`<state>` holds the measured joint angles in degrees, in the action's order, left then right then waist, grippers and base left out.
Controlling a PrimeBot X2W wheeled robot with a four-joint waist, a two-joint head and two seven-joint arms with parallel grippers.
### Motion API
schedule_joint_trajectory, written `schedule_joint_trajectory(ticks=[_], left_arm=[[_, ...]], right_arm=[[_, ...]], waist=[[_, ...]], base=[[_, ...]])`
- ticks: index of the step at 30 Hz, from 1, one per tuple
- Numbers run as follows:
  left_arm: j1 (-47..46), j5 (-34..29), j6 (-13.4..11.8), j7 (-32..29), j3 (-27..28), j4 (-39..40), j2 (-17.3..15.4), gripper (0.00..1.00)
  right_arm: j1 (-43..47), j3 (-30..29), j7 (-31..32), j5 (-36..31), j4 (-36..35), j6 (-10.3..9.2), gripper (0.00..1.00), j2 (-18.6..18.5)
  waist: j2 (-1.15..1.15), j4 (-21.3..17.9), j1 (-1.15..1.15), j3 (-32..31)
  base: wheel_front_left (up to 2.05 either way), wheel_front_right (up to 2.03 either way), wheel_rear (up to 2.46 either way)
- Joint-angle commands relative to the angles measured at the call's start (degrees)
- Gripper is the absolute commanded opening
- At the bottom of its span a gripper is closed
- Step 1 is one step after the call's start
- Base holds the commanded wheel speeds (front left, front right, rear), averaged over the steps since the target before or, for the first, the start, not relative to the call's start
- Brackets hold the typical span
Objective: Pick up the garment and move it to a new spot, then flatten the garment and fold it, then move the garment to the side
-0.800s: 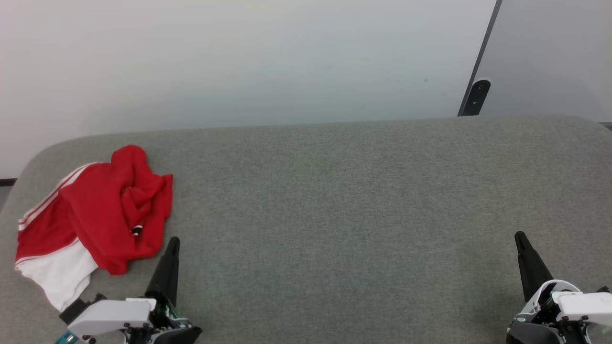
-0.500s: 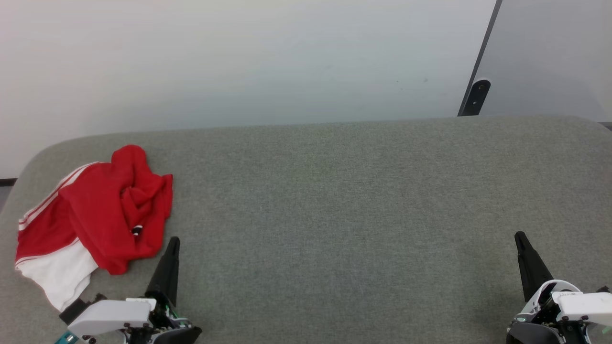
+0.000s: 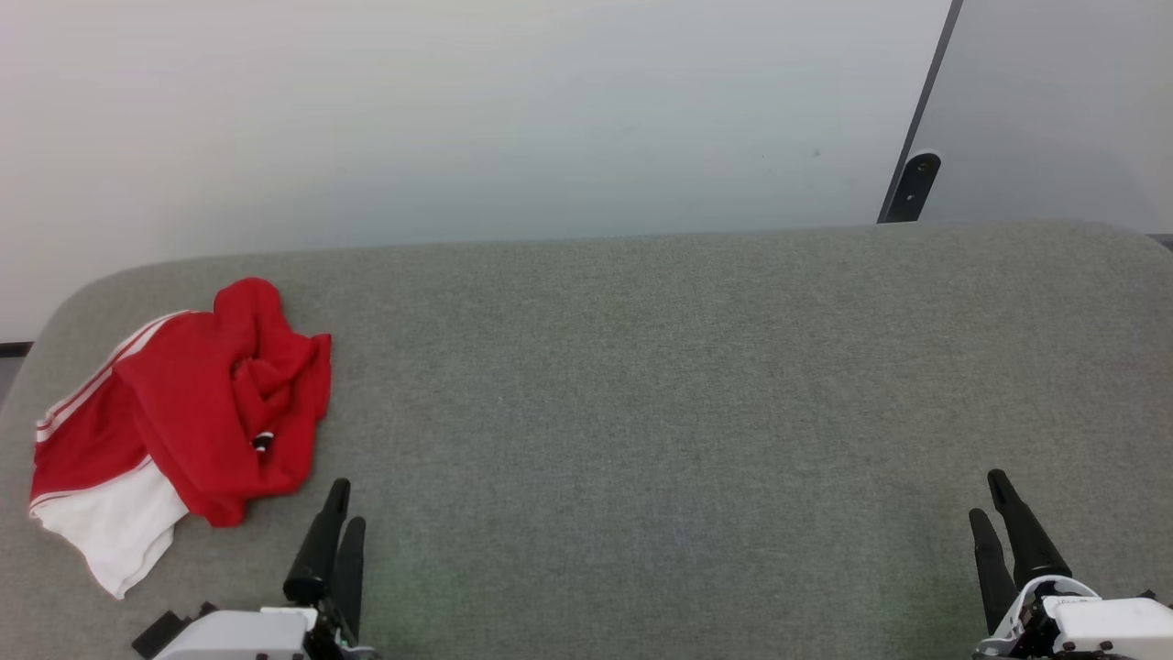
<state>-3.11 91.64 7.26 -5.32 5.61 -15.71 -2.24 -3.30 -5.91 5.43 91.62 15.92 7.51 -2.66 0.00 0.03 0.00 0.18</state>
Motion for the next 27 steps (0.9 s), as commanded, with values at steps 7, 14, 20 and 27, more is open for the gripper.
schedule_joint_trajectory(ticks=[7,14,20,27], left_arm=[[0.35,-4.1,0.07,2.37,-1.61,2.31,-0.94,1.0],[1.43,-11.45,0.07,4.18,-1.78,2.8,-0.92,1.0],[2.1,-18.2,-0.11,5.63,-1.27,3.45,-0.54,1.0],[2.88,-27.45,-0.69,6.99,-1.32,4.92,-0.48,1.0]], right_arm=[[0.58,1.53,-2.41,-4.53,-2.34,0.01,1.0,-0.99],[1.42,2.5,-4.27,-10.92,-2.65,0.0,1.0,-1.35],[1.99,3.15,-5.54,-16.35,-3.44,0.0,1.0,-1.57],[2.39,3.29,-6.63,-22.52,-4.62,0.0,1.0,-2.1]], waist=[[0.0,0.03,0.0,-0.04],[0.0,0.06,0.0,-0.06],[0.0,0.13,0.0,0.06],[0.0,0.19,0.0,0.29]], base=[[0.0,0.0,0.0],[0.0,0.0,0.0],[0.0,0.0,0.0],[0.0,0.0,0.0]])
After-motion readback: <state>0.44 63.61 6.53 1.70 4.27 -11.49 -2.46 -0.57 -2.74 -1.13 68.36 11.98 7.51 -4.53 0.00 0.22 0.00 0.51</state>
